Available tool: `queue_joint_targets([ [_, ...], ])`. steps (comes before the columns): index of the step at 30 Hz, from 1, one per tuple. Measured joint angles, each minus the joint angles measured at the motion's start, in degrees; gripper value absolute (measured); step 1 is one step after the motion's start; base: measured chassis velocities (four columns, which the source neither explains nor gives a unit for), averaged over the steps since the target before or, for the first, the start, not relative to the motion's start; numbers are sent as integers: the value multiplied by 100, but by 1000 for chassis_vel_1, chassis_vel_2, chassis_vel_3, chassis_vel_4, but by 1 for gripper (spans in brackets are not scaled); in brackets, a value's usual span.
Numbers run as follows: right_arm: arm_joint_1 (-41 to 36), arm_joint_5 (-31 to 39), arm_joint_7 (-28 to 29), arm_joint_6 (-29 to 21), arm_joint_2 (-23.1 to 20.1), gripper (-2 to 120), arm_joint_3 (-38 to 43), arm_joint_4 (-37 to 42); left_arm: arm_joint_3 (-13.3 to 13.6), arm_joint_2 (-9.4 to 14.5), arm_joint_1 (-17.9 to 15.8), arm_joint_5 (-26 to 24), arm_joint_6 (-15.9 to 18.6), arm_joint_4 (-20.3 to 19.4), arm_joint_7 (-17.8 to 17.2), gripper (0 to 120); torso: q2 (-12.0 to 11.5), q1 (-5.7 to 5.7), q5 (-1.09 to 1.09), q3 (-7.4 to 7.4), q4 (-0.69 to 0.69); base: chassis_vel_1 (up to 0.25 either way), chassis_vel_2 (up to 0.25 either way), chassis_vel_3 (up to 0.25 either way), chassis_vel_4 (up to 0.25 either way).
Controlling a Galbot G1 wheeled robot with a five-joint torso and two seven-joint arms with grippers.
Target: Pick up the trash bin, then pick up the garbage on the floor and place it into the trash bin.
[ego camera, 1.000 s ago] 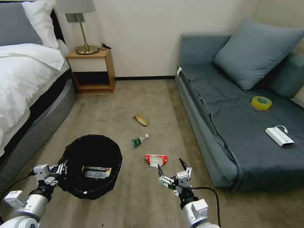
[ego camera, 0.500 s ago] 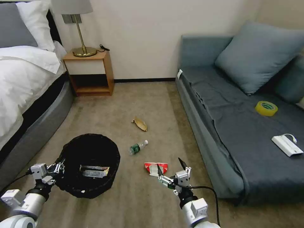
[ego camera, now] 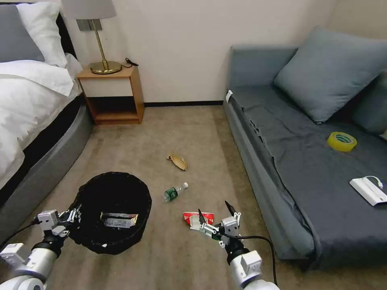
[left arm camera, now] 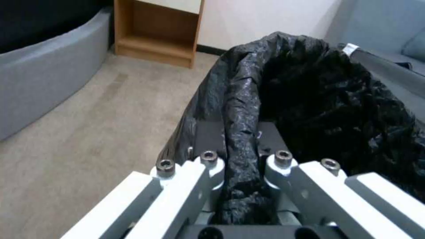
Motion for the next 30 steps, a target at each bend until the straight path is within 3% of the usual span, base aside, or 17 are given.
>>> queue_joint_targets([
  [5,62,26,1,-21,-8,100,-28,-59,-22,-2,-4,-20,-9,37,9,6,0,0,0,0,1,-227,216,215,-214],
  [16,225,-8,-302,424,-185,100,-242,-707,5,-52,26,26,-57,55,39,6,-1,1,1,1,-1,-182,175,157,-170],
  [26,1341,991,-340,-667,-1314,100,-1460,-1400,1,-127,6,79,-89,39,119,6,-1,0,2,0,0,2,2,2,-8],
  [30,2362,2035,-415,-1227,-1914,100,-2152,-1725,10,-22,-115,75,-94,186,140,6,-1,1,1,1,-1,0,0,0,0],
])
